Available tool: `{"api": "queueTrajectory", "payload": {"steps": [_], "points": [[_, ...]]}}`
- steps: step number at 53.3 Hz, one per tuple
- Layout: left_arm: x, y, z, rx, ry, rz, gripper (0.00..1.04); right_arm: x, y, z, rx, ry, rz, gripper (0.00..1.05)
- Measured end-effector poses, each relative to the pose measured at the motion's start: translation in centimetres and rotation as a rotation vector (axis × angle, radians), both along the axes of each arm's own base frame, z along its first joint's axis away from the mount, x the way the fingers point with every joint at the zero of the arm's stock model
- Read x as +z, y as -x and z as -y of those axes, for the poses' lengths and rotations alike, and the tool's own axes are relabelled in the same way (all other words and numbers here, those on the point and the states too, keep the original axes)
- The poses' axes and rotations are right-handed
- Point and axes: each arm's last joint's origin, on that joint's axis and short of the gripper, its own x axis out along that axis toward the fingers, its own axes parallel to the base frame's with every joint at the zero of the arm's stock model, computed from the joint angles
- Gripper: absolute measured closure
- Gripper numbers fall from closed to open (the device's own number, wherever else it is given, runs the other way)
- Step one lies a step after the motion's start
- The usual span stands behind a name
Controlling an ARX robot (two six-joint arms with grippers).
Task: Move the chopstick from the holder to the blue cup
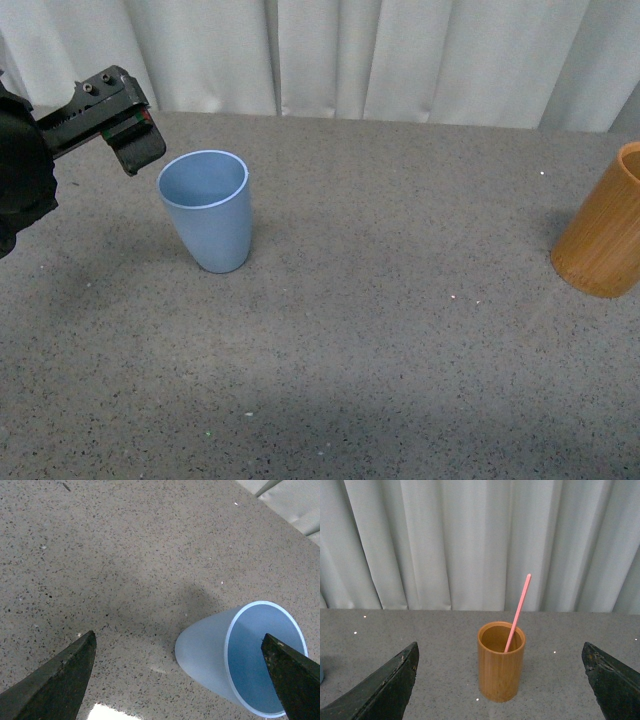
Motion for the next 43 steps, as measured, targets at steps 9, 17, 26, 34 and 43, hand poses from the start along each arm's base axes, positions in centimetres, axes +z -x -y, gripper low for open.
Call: {"api": "queueTrajectory", "payload": {"steps": [9,17,26,34,43], "points": [[-0.5,-0.4,0.3,-0.001,-0.009,-0.013,0.07,0.0,0.0,0.0,0.000,0.000,0.000,0.10],[-1.1,-0.5,0.5,0.002,-0.026,-0.033,0.07,0.0,0.0,0.0,0.000,0.000,0.000,0.10],[-1.4,-0.5,0.7,-0.005,-0.034,-0.044,0.07,0.0,0.0,0.0,0.000,0.000,0.000,0.10],[-1.5,-0.6,0.9,-0.008,-0.040,-0.047,0.07,0.0,0.0,0.0,0.000,0.000,0.000,0.10],[-1.5,-0.8,1.0,-0.009,-0.043,-0.046,0.07,0.0,0.0,0.0,0.000,0.000,0.000,0.10]]}}
